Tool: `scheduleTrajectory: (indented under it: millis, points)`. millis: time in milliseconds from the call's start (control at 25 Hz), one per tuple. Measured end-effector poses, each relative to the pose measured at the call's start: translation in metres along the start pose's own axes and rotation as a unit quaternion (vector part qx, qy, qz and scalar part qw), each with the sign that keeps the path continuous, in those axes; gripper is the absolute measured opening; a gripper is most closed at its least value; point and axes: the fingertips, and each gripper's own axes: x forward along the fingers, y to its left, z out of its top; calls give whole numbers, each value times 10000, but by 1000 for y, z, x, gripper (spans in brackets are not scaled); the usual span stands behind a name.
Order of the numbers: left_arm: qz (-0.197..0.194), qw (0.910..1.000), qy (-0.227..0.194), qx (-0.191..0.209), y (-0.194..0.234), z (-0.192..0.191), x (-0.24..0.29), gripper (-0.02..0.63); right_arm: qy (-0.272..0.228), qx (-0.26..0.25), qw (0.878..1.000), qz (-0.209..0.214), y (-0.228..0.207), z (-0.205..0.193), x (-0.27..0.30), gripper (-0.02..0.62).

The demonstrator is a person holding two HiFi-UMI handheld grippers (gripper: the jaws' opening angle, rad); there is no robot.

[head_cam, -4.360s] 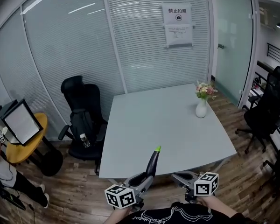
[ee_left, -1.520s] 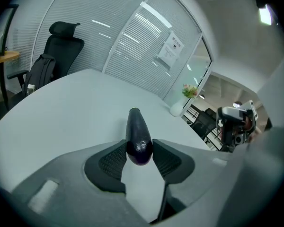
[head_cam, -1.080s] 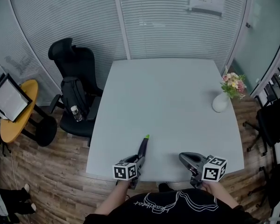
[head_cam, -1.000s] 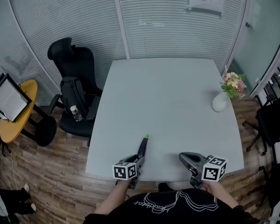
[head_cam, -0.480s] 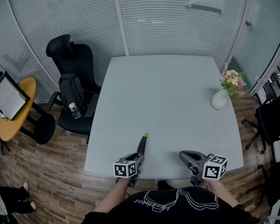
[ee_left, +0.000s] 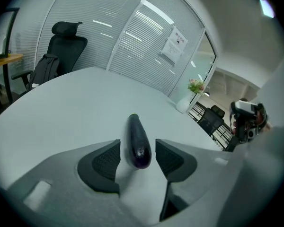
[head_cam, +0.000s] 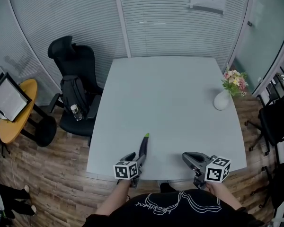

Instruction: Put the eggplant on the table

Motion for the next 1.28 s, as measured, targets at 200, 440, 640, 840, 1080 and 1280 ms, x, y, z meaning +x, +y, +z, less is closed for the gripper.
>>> scheduleTrajectory:
  millis: [200, 440, 640, 840, 1080, 1280]
  points:
    - [-99, 9997, -230, 29, -8, 13, -19, 221, -31, -86, 10000, 8, 10, -3, 0, 9]
    - [-349, 9962, -784, -130, -27, 36, -62, 219, -128, -290, 9995, 66, 30, -5, -1, 9]
    - [-694, 9905, -1188, 39, -54, 57, -111, 219, -329, -509, 9981, 115, 54, -5, -1, 9]
    - [-1156, 9803, -1577, 296, -90, 70, -160, 215, -400, -676, 9965, 279, 80, -9, -1, 9]
    - [-1802, 9664, -1627, 844, -140, 67, -204, 183, -468, -714, 9949, 534, 107, -20, -4, 9]
    - [-1863, 9663, -1610, 757, -151, 60, -222, 79, -537, -766, 9930, 723, 125, -25, -3, 9]
